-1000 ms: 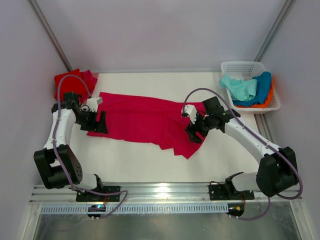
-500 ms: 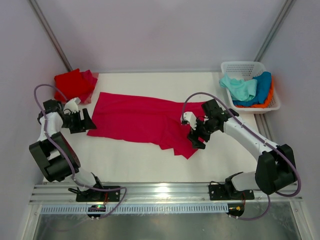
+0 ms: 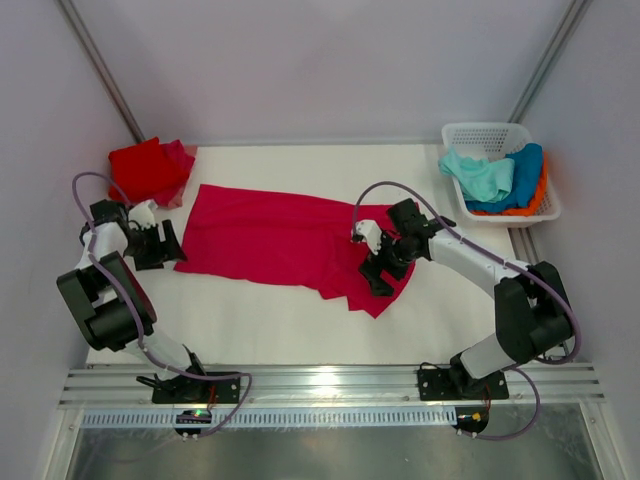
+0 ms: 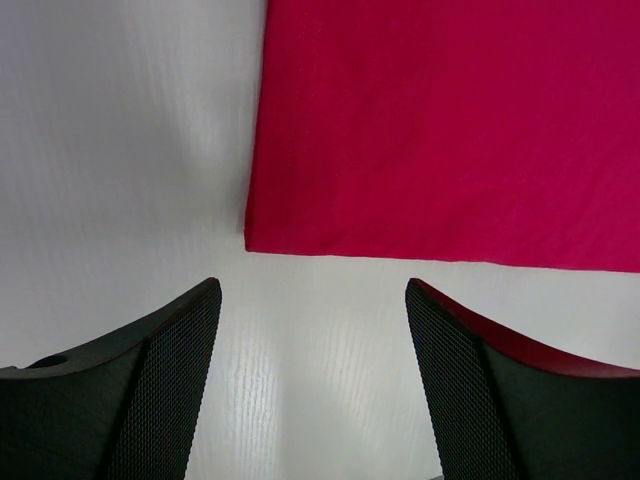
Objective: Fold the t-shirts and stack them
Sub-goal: Fold the tshirt
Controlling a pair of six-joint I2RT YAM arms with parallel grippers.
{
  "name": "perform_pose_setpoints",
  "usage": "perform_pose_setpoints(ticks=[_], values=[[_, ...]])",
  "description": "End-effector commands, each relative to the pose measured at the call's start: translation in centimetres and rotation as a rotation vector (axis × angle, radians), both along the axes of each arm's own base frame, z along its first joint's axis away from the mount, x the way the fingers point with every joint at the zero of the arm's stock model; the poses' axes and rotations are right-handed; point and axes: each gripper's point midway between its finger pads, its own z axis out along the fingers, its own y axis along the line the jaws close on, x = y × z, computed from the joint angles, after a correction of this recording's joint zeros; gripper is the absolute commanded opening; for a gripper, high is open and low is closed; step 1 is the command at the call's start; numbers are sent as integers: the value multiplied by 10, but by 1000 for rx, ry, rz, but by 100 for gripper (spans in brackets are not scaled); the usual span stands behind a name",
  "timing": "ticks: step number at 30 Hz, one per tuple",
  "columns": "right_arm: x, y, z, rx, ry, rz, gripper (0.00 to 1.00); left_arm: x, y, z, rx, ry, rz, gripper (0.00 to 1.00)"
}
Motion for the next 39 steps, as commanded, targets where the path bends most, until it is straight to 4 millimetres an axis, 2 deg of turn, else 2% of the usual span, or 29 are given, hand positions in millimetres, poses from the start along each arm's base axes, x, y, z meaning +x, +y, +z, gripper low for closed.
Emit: perform_pose_setpoints(ticks=[1, 6, 10, 25, 32, 36, 39], values=[[33, 11, 18, 43, -109, -113, 99, 8, 11, -4, 37, -10, 29, 76], [34, 11, 7, 0, -88, -115, 99, 8, 11, -15, 23, 18, 36, 67], [32, 17, 8, -24, -113, -84, 99, 8, 8, -20, 3, 24, 25, 63], [33, 14, 4, -66, -130, -64, 100, 14, 9, -42, -32, 63, 22, 57], [33, 10, -1, -94, -123, -55, 100, 17, 6, -47, -63, 69, 7, 33], [33, 9, -5, -106, -115, -50, 99, 17, 1, -50, -97, 73, -7, 24], [30, 8, -7, -113, -107, -38, 99, 17, -2, -50, -113, 79, -16, 9]])
